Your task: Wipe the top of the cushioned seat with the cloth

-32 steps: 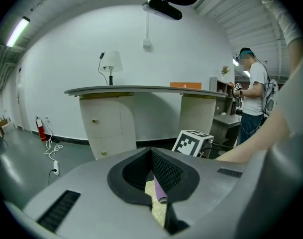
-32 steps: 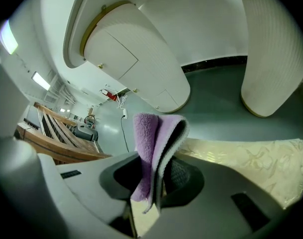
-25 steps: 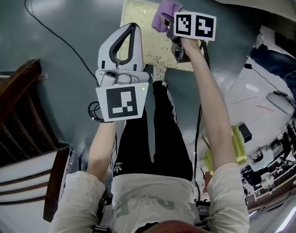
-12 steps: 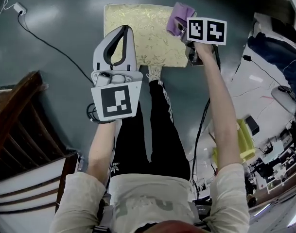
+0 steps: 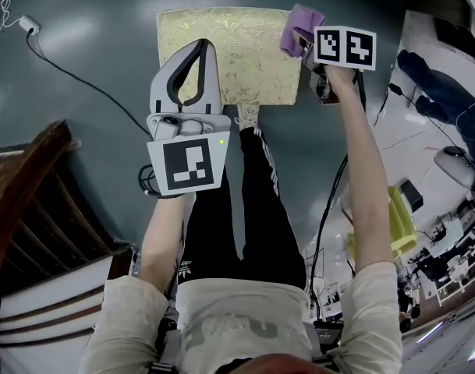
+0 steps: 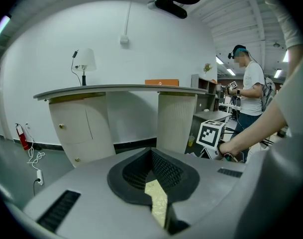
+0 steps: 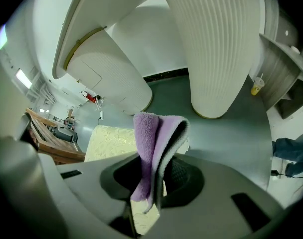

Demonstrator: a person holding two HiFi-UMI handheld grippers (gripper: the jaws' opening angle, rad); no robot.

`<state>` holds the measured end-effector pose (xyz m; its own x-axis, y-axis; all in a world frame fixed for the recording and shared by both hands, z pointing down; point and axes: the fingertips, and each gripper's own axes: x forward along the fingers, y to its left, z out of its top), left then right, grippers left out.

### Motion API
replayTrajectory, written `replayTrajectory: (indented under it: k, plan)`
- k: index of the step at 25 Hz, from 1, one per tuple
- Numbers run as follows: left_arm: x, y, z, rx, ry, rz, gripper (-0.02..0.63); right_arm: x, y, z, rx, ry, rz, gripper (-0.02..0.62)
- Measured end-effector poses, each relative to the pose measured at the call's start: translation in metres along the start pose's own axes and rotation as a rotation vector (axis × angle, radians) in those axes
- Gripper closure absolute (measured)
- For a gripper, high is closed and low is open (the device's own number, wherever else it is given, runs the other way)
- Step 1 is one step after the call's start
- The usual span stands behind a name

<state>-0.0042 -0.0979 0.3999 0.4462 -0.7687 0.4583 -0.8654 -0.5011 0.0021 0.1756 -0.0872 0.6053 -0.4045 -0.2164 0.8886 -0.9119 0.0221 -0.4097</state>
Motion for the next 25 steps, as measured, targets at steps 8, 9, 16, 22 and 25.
replayTrajectory:
  k: [8,9,16,22,25]
  plan:
    - [-0.002,0.001,-0.007,0.008,0.006,0.005,0.6,-0.001,-0.009,-0.002,0.043,-0.008,0.008,0.497]
    - [-0.003,0.002,-0.009,0.008,0.007,0.008,0.599,0.0,-0.01,-0.002,0.052,-0.009,0.01,0.497]
    - [-0.006,0.01,-0.011,0.0,0.009,0.031,0.599,-0.001,-0.016,-0.003,0.066,-0.001,-0.012,0.497]
    - [-0.018,0.036,-0.009,-0.065,0.011,0.119,0.599,-0.033,0.025,0.014,0.129,-0.113,0.104,0.497]
    - [-0.026,0.047,0.001,-0.062,0.004,0.154,0.6,-0.066,0.08,0.03,0.109,-0.18,0.242,0.497]
